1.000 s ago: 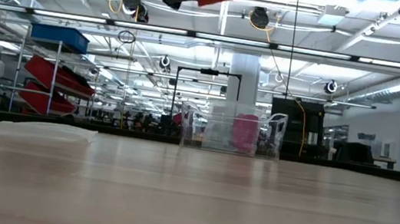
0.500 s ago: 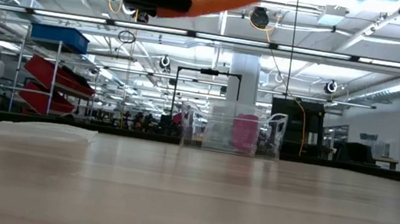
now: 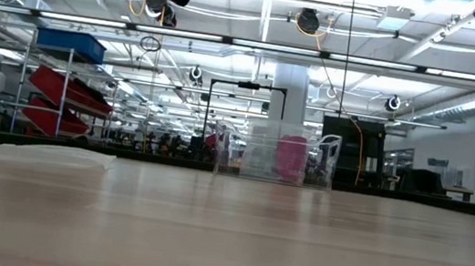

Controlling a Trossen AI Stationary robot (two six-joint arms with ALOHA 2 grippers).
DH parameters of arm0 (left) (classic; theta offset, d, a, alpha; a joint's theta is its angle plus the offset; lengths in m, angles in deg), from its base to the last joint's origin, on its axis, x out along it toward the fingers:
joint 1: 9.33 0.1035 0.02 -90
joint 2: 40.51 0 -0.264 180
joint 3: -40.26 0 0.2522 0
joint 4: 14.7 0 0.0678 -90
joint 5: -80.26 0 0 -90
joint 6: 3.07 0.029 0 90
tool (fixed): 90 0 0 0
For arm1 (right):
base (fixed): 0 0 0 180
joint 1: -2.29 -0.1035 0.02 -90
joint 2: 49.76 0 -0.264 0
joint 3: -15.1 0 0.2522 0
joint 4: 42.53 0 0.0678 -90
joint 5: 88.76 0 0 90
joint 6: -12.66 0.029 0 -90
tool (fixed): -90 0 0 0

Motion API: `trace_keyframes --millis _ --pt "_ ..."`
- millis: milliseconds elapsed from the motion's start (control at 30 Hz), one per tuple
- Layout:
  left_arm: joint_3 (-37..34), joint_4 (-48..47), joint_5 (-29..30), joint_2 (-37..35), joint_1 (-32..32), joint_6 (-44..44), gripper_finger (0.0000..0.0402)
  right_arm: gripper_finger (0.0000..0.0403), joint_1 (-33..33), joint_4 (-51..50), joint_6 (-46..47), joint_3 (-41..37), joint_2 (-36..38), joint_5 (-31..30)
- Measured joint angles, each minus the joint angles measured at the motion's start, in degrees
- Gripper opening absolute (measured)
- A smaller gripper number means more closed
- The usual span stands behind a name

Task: Roll bandage
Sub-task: Roll the orange bandage

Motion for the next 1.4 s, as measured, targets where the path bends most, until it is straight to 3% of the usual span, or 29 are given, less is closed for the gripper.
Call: trace_keyframes --millis 267,633,900,1000,1133,1400 --pt "0.0 1.5 0.7 0.0 0.0 0.2 0.0 0.0004 -0.8 0.0 -1.7 0.0 0.0 -0.2" --pt "0.9 8.3 0.8 -2.3 -0.3 0.3 0.0 0.0004 -1.2 -17.9 13.5 0.0 0.0 0.4" --pt "2.7 8.5 1.3 -6.5 -0.2 4.5 0.0 0.0004 -3.7 -21.9 20.9 0.0 0.0 7.9" --pt "2.8 9.5 3.9 -8.1 -0.2 5.6 0.0 0.0004 -5.0 -21.9 21.1 0.0 0.0 9.6" --pt "2.8 9.6 9.6 -10.0 -0.1 8.0 0.0 0.0004 -5.6 -22.9 22.3 0.0 0.0 16.5" --pt "2.8 8.2 12.2 -9.8 2.6 6.7 0.0 0.0004 -5.7 -22.1 22.0 0.0 -1.9 18.4"
